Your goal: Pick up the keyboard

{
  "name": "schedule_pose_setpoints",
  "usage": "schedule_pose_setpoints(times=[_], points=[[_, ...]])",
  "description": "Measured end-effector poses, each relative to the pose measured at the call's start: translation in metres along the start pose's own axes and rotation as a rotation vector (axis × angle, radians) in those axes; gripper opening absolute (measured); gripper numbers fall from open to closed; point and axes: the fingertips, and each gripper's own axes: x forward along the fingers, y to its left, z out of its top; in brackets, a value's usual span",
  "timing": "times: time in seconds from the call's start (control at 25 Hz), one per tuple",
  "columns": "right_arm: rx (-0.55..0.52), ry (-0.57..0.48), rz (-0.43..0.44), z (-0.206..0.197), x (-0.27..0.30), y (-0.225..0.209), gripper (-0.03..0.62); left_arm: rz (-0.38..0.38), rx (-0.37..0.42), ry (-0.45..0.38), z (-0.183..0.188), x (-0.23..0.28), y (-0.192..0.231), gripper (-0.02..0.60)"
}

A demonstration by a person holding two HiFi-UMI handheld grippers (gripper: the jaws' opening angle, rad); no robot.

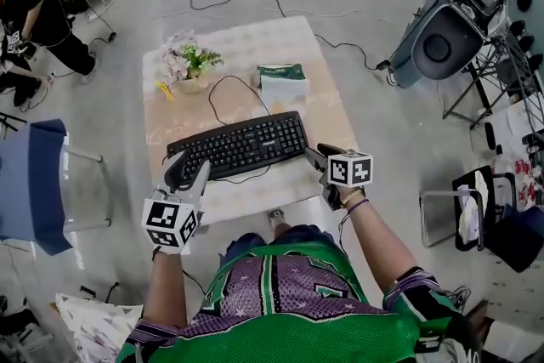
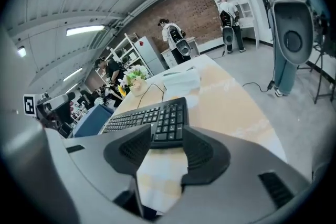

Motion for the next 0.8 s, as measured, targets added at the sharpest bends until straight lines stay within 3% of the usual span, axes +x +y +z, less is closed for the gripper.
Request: schedule_pose_setpoints(times=[0.44, 0.8], points=[[0.205, 0.069, 0.026, -0.03, 0.043, -0.032, 0.176, -0.02, 0.035, 0.062, -0.011, 0.026, -0.008, 0.195], [0.391, 0.066, 0.109, -0.032, 0.061, -0.034, 0.176, -0.004, 0.033, 0.067, -0.011, 0.027, 0.001, 0.196]])
